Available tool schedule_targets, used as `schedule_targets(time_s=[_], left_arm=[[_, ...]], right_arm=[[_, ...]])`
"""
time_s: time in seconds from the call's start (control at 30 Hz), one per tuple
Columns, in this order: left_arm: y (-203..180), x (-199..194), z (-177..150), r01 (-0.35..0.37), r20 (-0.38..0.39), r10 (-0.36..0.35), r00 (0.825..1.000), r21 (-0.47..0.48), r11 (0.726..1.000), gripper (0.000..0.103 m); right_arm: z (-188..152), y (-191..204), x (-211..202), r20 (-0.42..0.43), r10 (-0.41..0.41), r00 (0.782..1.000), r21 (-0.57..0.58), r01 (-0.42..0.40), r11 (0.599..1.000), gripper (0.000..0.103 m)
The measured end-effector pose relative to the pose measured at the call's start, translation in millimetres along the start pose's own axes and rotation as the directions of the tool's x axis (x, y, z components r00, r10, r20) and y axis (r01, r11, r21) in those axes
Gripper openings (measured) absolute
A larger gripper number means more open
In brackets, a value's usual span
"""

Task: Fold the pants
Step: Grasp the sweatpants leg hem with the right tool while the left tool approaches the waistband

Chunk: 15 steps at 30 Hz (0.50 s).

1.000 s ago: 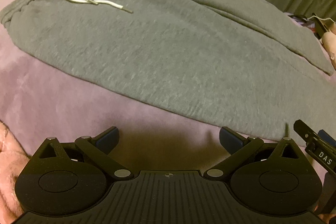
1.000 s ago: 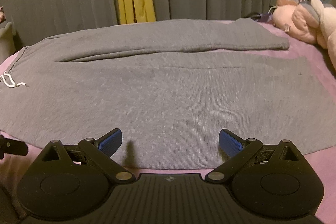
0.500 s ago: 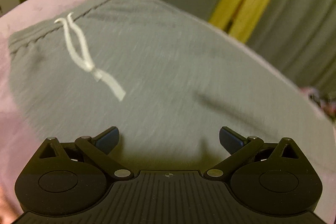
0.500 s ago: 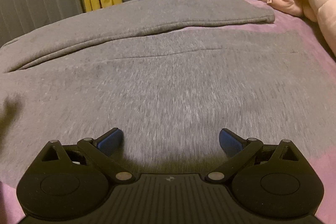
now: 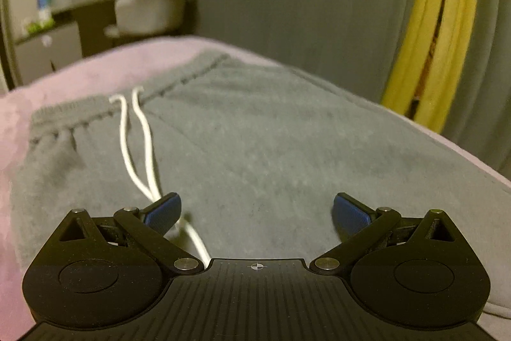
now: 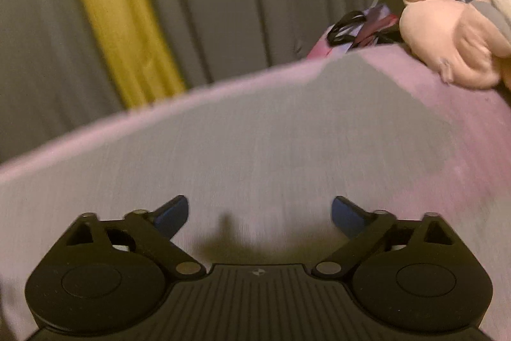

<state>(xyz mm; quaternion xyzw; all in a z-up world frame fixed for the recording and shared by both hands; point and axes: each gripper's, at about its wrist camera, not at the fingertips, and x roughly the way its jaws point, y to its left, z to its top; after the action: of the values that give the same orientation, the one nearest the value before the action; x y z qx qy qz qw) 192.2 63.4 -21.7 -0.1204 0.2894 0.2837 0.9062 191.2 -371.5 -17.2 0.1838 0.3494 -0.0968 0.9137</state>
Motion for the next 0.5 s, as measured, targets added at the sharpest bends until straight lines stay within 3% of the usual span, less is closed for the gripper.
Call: schedule_targets(time_s=[0.13, 0.23, 0.33, 0.37, 0.5], left_arm=[[-7.5, 14.6, -10.3, -0.027, -0.004, 0.027, 1.000, 0.020, 0.999, 0.103], [-11.1, 13.8, -18.4, -0.031, 0.035, 0.030, 0.999, 0.026, 0.999, 0.103], [-10.9, 16.7, -19.4, -0.024, 0.030, 0.024, 0.999, 0.022, 0.999, 0.103], [-9.7, 16.3, -20.2, -0.018, 0.025, 0.017, 1.000, 0.011, 1.000, 0.103], [-3.3, 17.7, -21.2, 0.011, 0.009, -0.011, 1.000, -0.027, 1.000, 0.103]], right_arm=[[74.1, 9.2, 74.4, -0.052, 0.023, 0.998, 0.179, -0.014, 0.984, 0.065], [104.8, 21.3, 122.8, -0.132, -0.067, 0.989, 0.228, 0.096, 0.969, 0.065], [112.5, 33.5, 154.6, -0.205, -0.052, 0.977, 0.286, 0.111, 0.952, 0.070], [113.5, 39.6, 163.6, -0.217, -0.059, 0.974, 0.274, 0.119, 0.954, 0.073], [107.3, 64.4, 189.8, -0.207, -0.223, 0.953, 0.126, 0.252, 0.960, 0.073]])
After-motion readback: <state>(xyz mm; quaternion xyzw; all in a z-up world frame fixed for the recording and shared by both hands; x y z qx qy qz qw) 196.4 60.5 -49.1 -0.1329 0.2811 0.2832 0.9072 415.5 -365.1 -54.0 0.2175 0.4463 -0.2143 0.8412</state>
